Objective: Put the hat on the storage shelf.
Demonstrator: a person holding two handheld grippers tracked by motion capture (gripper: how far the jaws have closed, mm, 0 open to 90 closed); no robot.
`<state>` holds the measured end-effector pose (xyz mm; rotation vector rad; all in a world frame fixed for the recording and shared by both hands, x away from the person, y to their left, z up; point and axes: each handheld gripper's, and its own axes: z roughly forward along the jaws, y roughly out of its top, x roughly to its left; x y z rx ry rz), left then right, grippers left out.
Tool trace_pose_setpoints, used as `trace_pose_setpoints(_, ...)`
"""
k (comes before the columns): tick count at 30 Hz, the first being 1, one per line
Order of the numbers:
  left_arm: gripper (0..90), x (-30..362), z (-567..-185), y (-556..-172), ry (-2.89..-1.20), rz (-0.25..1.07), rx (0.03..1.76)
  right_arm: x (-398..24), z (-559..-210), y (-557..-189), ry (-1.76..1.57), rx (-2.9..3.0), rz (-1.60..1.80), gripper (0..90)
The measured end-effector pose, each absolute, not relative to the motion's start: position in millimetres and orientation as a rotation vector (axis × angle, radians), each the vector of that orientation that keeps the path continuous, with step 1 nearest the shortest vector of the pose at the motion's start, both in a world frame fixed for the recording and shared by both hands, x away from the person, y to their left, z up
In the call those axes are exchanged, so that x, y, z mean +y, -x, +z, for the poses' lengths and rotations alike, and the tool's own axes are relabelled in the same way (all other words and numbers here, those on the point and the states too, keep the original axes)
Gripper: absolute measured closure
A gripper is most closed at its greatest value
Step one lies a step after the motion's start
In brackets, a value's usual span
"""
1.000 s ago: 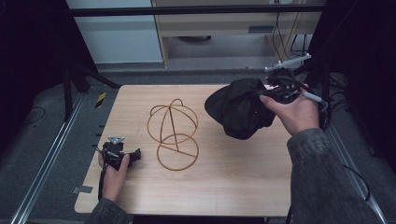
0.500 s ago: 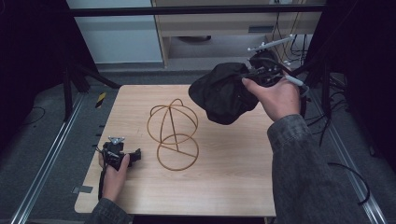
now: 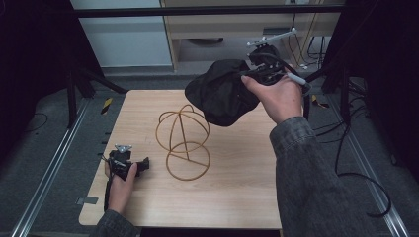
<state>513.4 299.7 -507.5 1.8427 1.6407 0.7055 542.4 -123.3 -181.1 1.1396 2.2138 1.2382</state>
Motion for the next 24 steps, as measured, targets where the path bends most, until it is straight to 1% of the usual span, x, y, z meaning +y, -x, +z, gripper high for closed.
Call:
trace_pose_setpoints(6, 0.0, 299.7, -507.5, -513.4, -1.843, 0.705, 1.640, -110.2, -175.3, -539.1, -1.105, 2.239, 1.291, 87.0)
trace_pose_setpoints(24, 0.0, 299.4, -507.8, -513.6, -1.836, 0.707, 1.642, -80.6, -174.8, -531.3, -1.021, 2.348, 1.371, 86.9)
